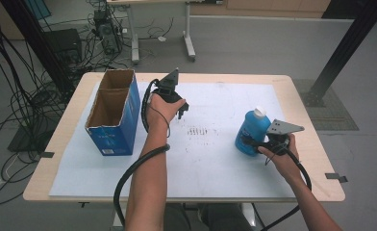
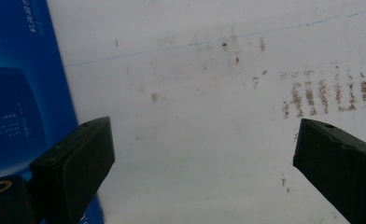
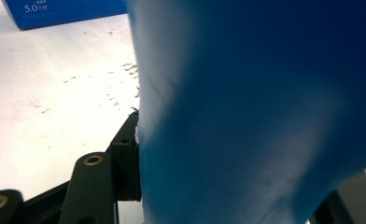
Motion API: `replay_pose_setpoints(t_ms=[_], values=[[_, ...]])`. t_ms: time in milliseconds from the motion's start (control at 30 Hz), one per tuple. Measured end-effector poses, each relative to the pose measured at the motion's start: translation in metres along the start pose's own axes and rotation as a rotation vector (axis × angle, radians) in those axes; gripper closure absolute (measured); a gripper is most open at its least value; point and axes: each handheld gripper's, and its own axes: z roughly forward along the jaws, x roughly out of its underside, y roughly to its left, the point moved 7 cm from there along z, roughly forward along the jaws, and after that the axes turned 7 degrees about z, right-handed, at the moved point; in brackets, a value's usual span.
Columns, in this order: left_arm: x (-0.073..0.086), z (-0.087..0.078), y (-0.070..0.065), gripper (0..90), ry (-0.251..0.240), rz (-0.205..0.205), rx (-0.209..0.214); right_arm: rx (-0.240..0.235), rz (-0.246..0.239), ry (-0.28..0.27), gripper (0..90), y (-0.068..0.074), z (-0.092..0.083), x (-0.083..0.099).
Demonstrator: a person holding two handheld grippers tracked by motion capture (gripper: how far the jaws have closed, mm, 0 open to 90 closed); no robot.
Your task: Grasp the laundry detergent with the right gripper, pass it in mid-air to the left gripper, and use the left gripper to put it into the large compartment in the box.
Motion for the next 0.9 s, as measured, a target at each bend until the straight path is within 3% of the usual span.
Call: replay_pose_setpoints(t_ms=[900], values=[[0.0026, -0.0085, 0.0014, 5.7, -0.017, -0.001, -0.012, -0.011, 0.017, 0.001, 43.2, -0.0004, -0.0005, 0.0]])
